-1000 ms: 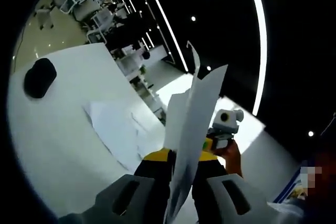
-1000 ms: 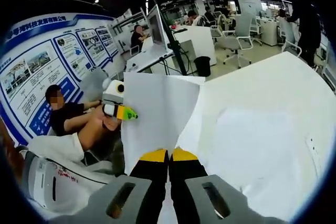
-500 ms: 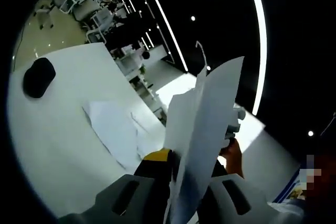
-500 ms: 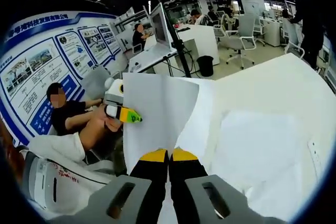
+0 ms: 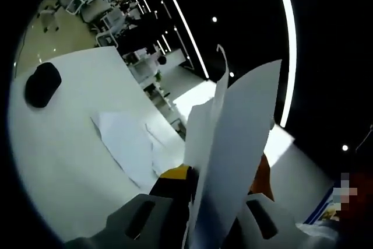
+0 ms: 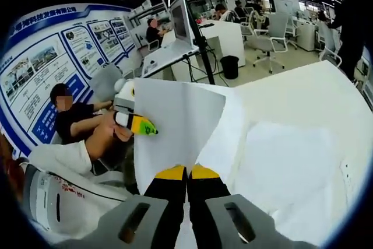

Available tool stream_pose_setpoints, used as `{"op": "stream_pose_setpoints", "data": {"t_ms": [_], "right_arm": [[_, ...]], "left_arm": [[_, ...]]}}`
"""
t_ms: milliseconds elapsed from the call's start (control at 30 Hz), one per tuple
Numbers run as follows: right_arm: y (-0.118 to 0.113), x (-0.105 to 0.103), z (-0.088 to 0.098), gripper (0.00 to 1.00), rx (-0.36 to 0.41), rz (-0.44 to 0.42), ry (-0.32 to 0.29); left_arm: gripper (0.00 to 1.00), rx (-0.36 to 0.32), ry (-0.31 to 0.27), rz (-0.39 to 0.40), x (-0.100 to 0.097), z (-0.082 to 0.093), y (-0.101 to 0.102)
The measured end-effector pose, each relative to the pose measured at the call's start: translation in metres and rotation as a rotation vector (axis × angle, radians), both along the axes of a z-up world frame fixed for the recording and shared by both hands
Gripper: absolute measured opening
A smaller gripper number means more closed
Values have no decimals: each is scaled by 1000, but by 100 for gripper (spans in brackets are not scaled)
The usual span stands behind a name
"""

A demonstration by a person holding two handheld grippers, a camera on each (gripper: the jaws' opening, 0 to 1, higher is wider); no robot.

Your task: Organize the stack of printing papers by aligning and flattening the scattered papers on the table

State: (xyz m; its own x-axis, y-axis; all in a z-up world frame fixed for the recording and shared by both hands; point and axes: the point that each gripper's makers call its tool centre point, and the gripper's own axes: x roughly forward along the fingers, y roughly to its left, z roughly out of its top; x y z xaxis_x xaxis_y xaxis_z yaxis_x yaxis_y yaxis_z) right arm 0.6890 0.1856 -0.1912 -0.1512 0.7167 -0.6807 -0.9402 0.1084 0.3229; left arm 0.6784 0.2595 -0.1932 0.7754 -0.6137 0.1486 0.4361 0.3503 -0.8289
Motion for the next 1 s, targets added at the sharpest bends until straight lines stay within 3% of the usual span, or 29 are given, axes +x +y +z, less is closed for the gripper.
{"op": "stream_pose_setpoints", "data": {"t_ms": [233,733,833,1000], "right_arm": [[0,1,0,0,4,-8,10],[-3,3,0,0,15,-10,-8],[-5,4,-1,0,22,2,-35],[-3,4,0,16,66,27,-95]], "left_arm": [[6,7,-10,4,-1,0,-1],[6,14,-35,-5,-3,5,-5],[6,15,-41,-9,-5,6,-7],[6,11,-46,-10,-6,8,-9]]}}
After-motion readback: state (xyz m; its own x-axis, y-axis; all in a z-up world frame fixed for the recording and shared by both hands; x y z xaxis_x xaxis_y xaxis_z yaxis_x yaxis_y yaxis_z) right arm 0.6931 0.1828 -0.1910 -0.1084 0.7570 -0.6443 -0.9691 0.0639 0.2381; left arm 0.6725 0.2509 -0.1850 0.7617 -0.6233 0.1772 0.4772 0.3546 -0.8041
